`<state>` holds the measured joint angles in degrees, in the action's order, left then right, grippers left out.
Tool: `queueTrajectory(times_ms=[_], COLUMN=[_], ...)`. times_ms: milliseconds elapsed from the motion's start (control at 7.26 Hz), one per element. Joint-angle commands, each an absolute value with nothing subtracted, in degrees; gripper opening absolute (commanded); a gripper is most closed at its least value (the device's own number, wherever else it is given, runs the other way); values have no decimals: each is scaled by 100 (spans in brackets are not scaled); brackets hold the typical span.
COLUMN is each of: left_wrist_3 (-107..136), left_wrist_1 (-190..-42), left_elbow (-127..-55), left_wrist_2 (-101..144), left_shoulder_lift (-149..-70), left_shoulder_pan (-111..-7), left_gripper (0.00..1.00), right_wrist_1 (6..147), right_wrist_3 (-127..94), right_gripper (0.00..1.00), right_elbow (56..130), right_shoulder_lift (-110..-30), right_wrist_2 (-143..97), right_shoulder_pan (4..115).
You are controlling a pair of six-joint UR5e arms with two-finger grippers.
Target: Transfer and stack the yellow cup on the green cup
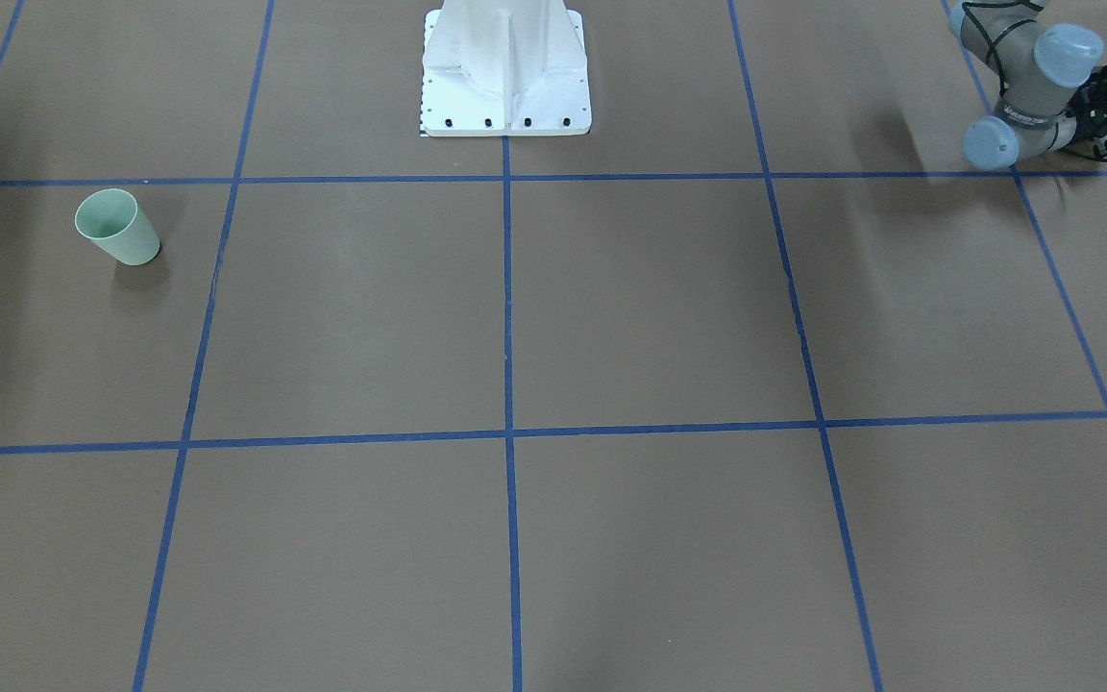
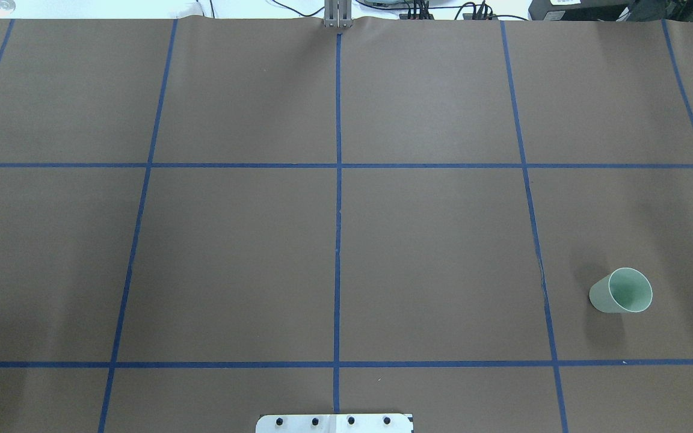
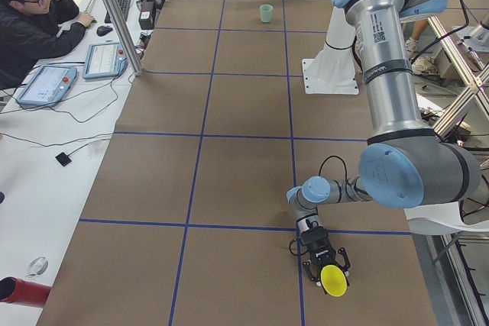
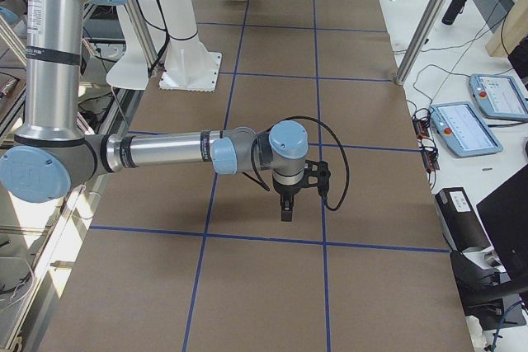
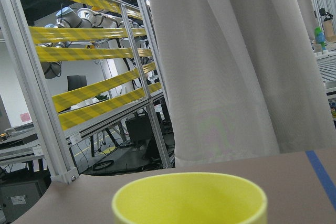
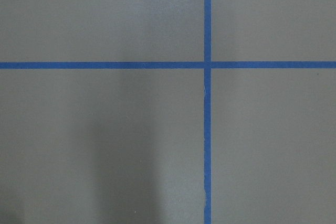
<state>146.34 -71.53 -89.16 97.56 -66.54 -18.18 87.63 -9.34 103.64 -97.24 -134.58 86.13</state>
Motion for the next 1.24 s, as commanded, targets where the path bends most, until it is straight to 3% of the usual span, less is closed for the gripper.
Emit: queueTrajectory(times_ms=[0, 551, 1102], left_wrist_3=[13446, 9625, 7071], left_wrist_1=[-7154, -7503, -8774], left_elbow=[-9263, -9729, -9773], left_wrist_2=[8813, 6639, 6706], left_shoulder_lift=[-6433, -7765, -9138], left_shoulder_pan=[-2918, -6172, -6645], left_gripper=[0, 0, 0], right_wrist_1=[8763, 8780, 8789], right_wrist_3=[-940, -967, -975], right_gripper=[100, 100, 100], right_elbow=[10362, 10319, 10354], right_shoulder_lift=[-9721, -9493, -9352], right_wrist_2=[-13500, -13509, -13509], right_shoulder_pan=[8613, 8604, 8587])
